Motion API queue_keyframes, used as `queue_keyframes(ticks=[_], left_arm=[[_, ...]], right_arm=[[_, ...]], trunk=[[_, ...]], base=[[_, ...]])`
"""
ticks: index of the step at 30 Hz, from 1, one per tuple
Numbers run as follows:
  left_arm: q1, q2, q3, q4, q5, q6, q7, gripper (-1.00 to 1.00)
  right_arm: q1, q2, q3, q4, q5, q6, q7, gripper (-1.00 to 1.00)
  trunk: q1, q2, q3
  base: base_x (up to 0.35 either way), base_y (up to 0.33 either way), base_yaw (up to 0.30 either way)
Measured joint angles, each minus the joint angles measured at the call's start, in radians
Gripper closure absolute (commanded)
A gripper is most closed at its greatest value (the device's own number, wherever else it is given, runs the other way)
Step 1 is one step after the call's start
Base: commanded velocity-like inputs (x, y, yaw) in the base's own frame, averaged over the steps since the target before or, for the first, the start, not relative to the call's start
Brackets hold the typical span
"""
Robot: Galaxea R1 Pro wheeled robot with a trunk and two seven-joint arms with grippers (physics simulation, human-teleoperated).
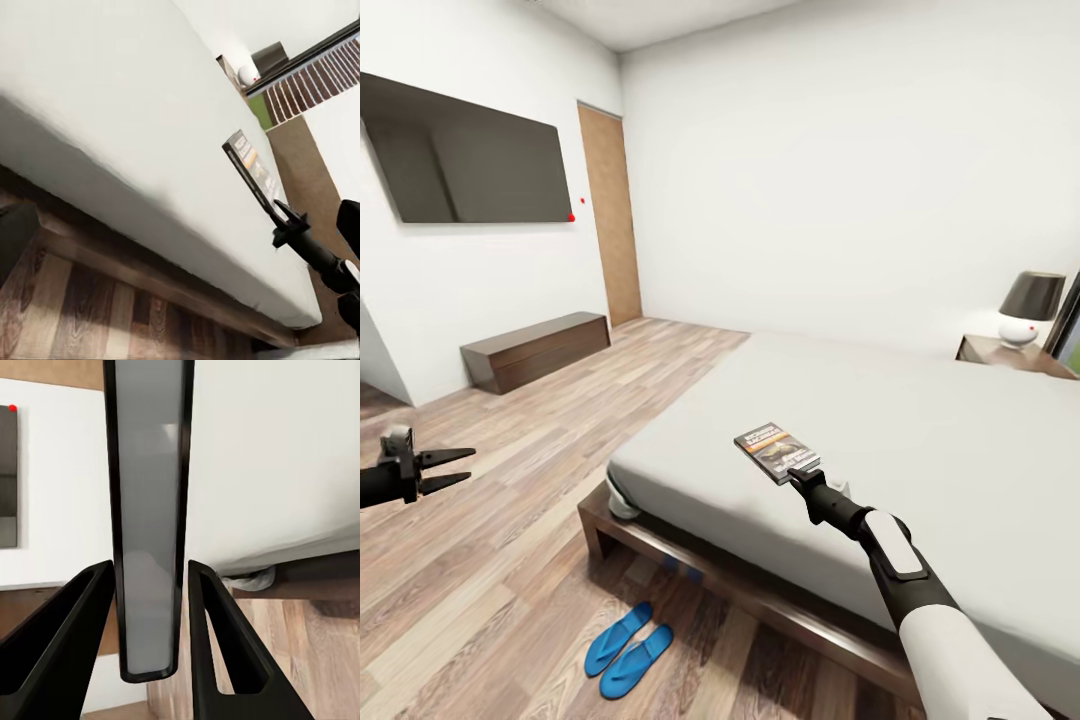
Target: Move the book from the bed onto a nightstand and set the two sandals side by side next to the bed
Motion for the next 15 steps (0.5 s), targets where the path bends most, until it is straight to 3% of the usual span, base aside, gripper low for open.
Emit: queue_keyframes(ticks=[15], left_arm=[[0.164,0.002,-0.004,0.021,0.001,-0.106,0.162,-1.00]], right_arm=[[0.000,0.000,0.000,0.000,0.000,0.000,0.000,1.00]], trunk=[[0.000,0.000,0.000]], base=[[0.000,0.000,0.167]])
